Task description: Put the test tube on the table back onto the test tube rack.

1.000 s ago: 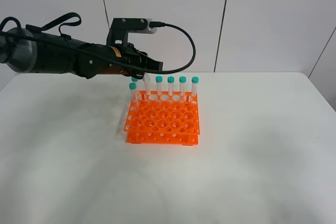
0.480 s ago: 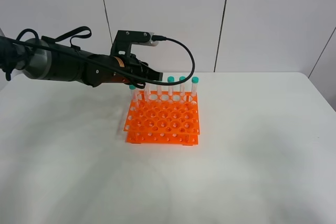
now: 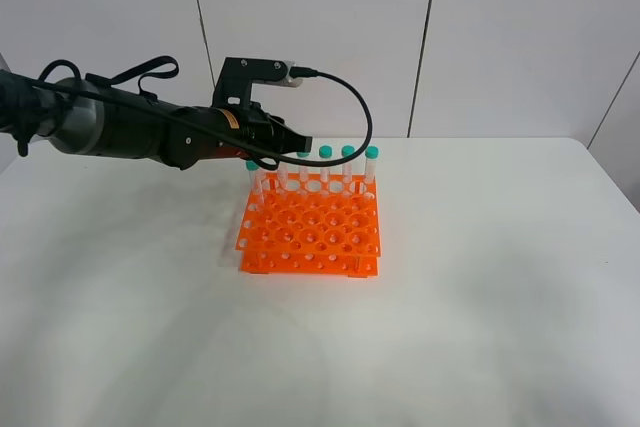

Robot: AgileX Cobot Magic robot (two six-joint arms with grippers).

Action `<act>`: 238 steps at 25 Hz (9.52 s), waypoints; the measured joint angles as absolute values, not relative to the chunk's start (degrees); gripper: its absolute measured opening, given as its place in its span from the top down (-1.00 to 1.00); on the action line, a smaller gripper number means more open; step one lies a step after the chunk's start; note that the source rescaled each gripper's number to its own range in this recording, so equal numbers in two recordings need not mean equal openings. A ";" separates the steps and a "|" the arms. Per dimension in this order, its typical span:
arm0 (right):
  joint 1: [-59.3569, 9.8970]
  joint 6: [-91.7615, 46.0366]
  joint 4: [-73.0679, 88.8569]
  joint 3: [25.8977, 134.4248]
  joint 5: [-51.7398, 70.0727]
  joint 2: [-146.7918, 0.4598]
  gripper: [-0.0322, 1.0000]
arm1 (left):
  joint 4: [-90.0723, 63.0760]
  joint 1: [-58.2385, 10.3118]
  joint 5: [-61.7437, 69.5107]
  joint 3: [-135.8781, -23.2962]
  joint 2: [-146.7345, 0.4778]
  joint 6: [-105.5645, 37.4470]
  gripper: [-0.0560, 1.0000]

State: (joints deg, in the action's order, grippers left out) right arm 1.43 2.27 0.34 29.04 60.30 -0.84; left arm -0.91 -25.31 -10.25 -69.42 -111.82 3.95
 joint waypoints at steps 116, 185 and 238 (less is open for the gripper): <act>1.43 2.27 0.57 29.04 59.08 -0.84 -1.00 | 0.99 -25.14 -12.64 -67.28 -117.67 3.92 0.63; 1.43 2.27 0.96 29.04 59.08 -0.84 -1.00 | 1.04 -3.33 4.68 -56.85 -95.64 4.09 -0.47; 1.43 2.27 0.96 29.04 59.08 -0.84 -1.00 | -4.20 -3.99 32.40 -44.29 -49.05 -4.41 -1.00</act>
